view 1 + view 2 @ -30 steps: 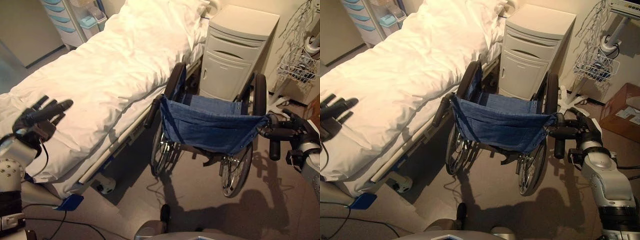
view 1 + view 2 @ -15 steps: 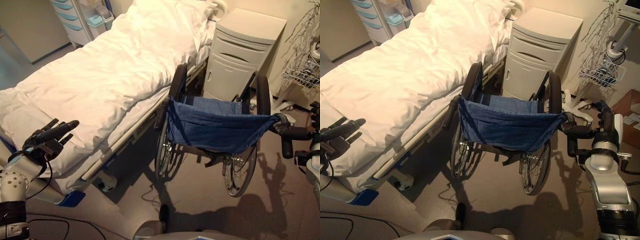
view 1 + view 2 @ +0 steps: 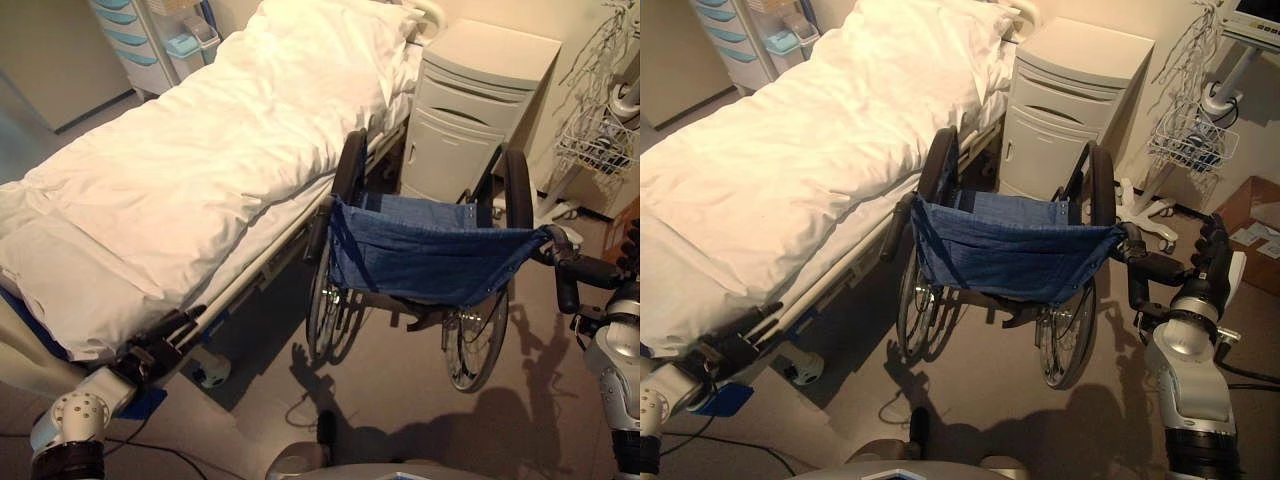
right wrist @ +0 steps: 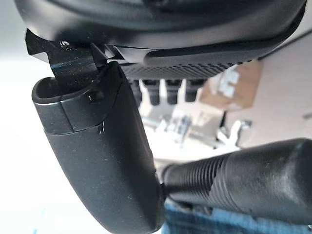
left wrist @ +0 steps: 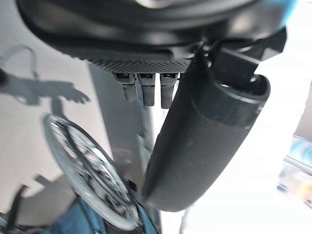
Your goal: Push the wheelchair next to the bed
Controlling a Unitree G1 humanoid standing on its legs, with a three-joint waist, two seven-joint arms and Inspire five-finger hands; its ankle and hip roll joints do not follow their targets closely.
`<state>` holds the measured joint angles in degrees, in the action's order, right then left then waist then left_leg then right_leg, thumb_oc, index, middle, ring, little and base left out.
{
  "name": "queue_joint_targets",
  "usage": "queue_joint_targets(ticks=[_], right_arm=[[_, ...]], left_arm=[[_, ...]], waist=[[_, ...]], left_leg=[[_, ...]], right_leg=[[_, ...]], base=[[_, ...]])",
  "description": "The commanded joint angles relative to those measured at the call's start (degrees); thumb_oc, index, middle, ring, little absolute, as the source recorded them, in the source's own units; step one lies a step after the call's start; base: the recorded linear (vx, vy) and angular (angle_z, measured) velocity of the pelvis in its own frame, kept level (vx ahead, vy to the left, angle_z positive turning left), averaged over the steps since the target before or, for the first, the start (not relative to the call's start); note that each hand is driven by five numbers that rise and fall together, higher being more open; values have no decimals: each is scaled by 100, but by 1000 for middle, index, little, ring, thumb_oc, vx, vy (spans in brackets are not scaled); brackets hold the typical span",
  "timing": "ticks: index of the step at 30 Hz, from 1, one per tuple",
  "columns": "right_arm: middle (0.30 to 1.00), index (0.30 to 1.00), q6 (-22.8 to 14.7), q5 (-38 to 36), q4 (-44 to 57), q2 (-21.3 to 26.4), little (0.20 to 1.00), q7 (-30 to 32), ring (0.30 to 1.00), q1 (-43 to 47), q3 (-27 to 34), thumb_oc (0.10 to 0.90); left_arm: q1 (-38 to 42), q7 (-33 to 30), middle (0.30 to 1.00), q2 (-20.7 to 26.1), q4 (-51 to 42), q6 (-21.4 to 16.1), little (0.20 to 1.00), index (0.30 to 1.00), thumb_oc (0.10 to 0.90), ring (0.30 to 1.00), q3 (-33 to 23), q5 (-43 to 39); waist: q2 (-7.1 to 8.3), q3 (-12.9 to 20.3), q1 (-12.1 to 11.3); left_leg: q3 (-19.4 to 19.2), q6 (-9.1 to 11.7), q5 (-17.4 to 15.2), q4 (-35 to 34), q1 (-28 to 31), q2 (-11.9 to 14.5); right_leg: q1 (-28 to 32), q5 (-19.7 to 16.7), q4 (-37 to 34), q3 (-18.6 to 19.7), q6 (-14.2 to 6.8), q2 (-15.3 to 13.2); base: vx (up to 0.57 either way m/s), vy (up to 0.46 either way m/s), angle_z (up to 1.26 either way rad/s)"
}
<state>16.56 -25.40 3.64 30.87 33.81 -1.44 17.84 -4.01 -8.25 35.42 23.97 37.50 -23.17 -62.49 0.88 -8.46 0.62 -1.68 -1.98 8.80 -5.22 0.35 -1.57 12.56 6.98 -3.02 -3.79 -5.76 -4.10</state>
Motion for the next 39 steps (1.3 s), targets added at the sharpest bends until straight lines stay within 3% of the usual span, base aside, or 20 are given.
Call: queue_joint_targets(ticks=[1,2,5,6,7,9,13,15,17,18,19,21,22,23,25,26,29,34,39], right_arm=[[900,900,-1342,-904,-609,361,900,842,900,-310,1107,800],[900,900,-1710,-1386,-674,109,900,746,900,-371,1049,800],[900,900,-2140,-2104,-898,-285,900,436,900,-426,997,800],[900,900,-2461,-2837,-1112,-582,900,82,900,-445,927,800],[900,900,-2508,-2969,-1150,-635,900,-6,900,-447,919,800],[900,900,-3281,-5088,-1797,-1234,900,-1243,900,-405,919,800],[900,900,-3242,-6350,-2813,-1687,900,-2547,900,-288,1084,800],[900,900,-3218,-6354,-3611,-1805,900,-2589,900,-210,1064,800],[900,900,-3114,-6241,-4184,-1780,900,-2560,900,-147,1048,800],[900,900,-2792,-5966,-5253,-1638,900,-2716,900,-104,1085,800],[900,900,-2755,-5920,-5344,-1608,900,-2707,900,-86,1085,800],[900,900,-2270,-4910,-6564,-1510,900,-2234,900,-43,739,800],[900,900,-2241,-4852,-6614,-1504,900,-2188,900,-37,722,800],[900,900,-1754,-3825,-7328,-1458,900,-1920,900,-56,351,800],[900,900,-1343,-3007,-7649,-1481,900,-1793,900,-38,89,800],[900,900,-738,-1792,-8058,-1585,900,-1814,900,-48,-462,800],[900,900,-135,-632,-8285,-1831,900,-2142,900,-61,-1303,800],[900,900,27,224,-8207,-2094,900,-2921,900,-71,-2193,800],[900,900,-57,415,-8272,-1994,900,-3520,900,-111,-2302,800]], left_arm=[[215,408,900,-67,493,-253,900,900,800,900,-31,278],[147,397,900,-210,593,-276,900,900,800,900,79,339],[52,421,900,-464,891,-373,900,900,800,900,294,485],[-17,376,900,-677,1169,-456,900,900,800,900,435,472],[-28,373,900,-718,1219,-464,900,900,800,900,464,481],[-146,475,900,-1132,1844,-660,900,900,800,900,705,891],[-136,638,900,-1603,2701,-798,900,900,800,900,881,1280],[-85,772,900,-1750,3325,-979,900,900,800,900,924,1461],[-12,861,900,-1773,3725,-1071,900,900,800,900,934,1598],[86,910,900,-1787,4290,-1273,900,900,800,900,969,1848],[104,912,900,-1791,4338,-1286,900,900,800,900,972,1868],[241,687,900,-1867,5003,-1563,900,900,800,900,1045,2094],[248,671,900,-1868,5033,-1580,900,900,800,900,1050,2122],[295,433,900,-1907,5380,-1928,900,900,800,900,1158,2458],[336,238,900,-1969,5589,-2157,900,900,800,900,1277,2576],[369,-82,900,-2077,5667,-2490,900,900,800,900,1441,2811],[409,-423,900,-2256,5665,-2994,900,900,800,900,1683,3339],[300,-36,900,-2519,5678,-2949,900,900,800,900,2056,3802],[222,147,900,-2495,5651,-2957,900,900,800,900,2308,3904]], waist=[[-252,557,233],[-240,566,241],[-219,586,250],[-206,599,258],[-203,606,259],[-175,643,265],[-146,676,274],[-128,696,283],[-119,710,282],[-98,734,260],[-104,743,257],[-71,756,204],[-73,765,204],[-47,772,166],[-32,775,148],[-9,769,96],[20,737,2],[2,672,-121],[-26,701,-150]], left_leg=[[-17,349,-705,22,549,314],[-24,346,-709,22,549,312],[-41,346,-715,22,533,313],[-51,344,-715,22,520,312],[-52,343,-716,22,517,310],[-87,342,-729,22,497,316],[-66,363,-754,22,465,310],[-76,383,-749,22,448,316],[-76,398,-750,22,440,318],[-51,405,-753,22,439,312],[-41,407,-801,22,457,312],[-9,404,-730,22,423,304],[0,406,-778,22,444,304],[21,392,-764,22,444,302],[18,382,-745,22,434,305],[33,375,-693,22,396,304],[116,368,-608,22,324,286],[246,337,-568,22,242,239],[311,314,-587,22,209,192]], right_leg=[[-713,-1001,-190,-131,-103,44],[-717,-1007,-190,-133,-102,45],[-733,-1018,-193,-147,-109,43],[-745,-1025,-197,-146,-105,48],[-749,-1025,-197,-144,-104,50],[-770,-1024,-196,-153,-102,63],[-785,-1012,-195,-143,-88,79],[-797,-1020,-191,-133,-80,87],[-800,-1017,-189,-138,-72,91],[-790,-1000,-183,-138,-56,104],[-769,-958,-188,-135,-63,106],[-782,-981,-171,-141,-19,124],[-757,-941,-178,-140,-25,126],[-746,-938,-163,-138,-2,137],[-743,-952,-160,-154,11,136],[-763,-995,-148,-187,30,131],[-810,-1036,-97,-247,61,107],[-850,-1033,-31,-354,81,51],[-876,-1027,-11,-383,68,37]], base=[[-19,-6,-4],[-22,-8,-5],[-27,-8,-8],[-22,-4,-11],[-37,-7,-14],[-29,-10,-11],[-15,-3,-8],[-8,-3,2],[0,0,0],[32,-3,0],[0,-9,3],[1,-7,4],[37,-5,1],[37,-4,-1],[-3,-1,2],[-14,2,6],[-22,14,9],[-23,33,19],[-2,45,8]])
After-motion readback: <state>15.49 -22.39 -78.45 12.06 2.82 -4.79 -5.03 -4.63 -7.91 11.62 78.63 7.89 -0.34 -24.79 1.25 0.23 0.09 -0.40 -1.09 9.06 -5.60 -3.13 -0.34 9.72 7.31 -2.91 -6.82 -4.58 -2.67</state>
